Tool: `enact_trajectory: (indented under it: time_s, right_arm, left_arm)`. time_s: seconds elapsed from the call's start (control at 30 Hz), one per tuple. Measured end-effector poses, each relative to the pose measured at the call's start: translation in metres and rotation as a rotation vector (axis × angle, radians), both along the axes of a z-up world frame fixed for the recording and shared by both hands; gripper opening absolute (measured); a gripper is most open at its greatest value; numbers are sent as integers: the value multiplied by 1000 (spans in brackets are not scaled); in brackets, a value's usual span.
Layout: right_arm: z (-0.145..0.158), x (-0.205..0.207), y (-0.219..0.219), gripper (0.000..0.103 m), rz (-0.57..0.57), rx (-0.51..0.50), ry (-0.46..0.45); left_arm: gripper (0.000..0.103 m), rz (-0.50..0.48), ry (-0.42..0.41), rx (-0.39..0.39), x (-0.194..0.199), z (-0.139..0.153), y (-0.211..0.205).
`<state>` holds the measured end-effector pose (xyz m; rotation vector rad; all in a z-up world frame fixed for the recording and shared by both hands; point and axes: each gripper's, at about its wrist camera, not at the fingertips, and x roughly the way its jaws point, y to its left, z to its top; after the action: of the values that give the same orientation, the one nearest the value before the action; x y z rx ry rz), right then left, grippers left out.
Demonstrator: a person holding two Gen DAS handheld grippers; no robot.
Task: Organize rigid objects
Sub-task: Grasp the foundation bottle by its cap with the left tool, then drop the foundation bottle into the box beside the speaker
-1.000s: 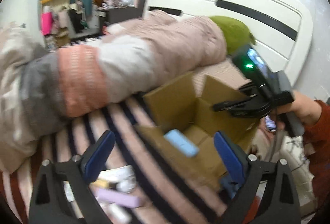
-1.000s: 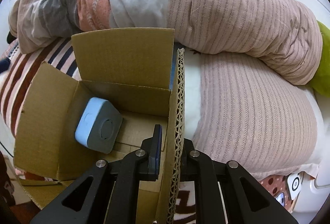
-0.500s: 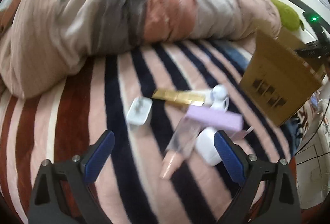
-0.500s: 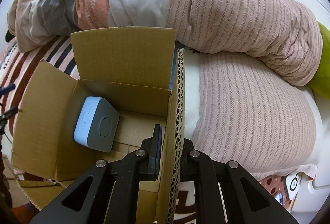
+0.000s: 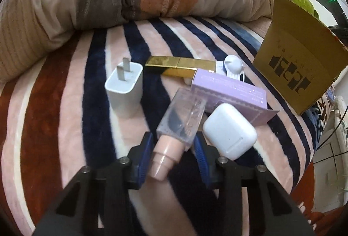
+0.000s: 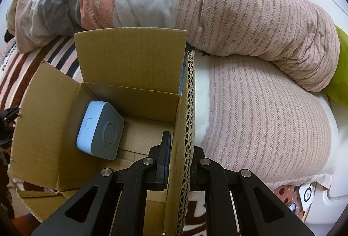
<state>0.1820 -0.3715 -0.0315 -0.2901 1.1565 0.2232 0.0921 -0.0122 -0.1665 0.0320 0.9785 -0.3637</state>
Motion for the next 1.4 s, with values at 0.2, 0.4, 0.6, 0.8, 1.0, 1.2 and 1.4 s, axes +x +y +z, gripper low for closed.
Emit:
enact_trajectory:
  time_s: [0.2, 0.4, 0.6, 0.8, 1.0, 1.2, 1.4]
  right_arm:
    - [0, 0, 1, 6, 0, -3, 0]
    - [0, 0, 1, 6, 0, -4, 1]
    - [0, 0, 2, 6, -1, -5, 1]
    - [0, 1, 2, 6, -1, -9, -1]
    - [0, 1, 3, 6, -3, -7, -1]
    - [0, 0, 4, 6, 2, -22, -4]
    - [-1, -1, 6, 8, 4, -22, 1]
  left_arm:
    - [29, 39, -37, 14, 6, 5, -9]
    - [28, 53, -184, -56, 0, 78, -14]
    - [28, -86, -320, -93, 4, 159, -79]
    - [28, -282, -255, -159, 32, 178, -179]
    - [28, -348, -83, -91, 62, 151, -248]
    - [28, -348, 22, -78, 73, 130, -257]
    - [39, -324, -49, -115, 54, 151, -223]
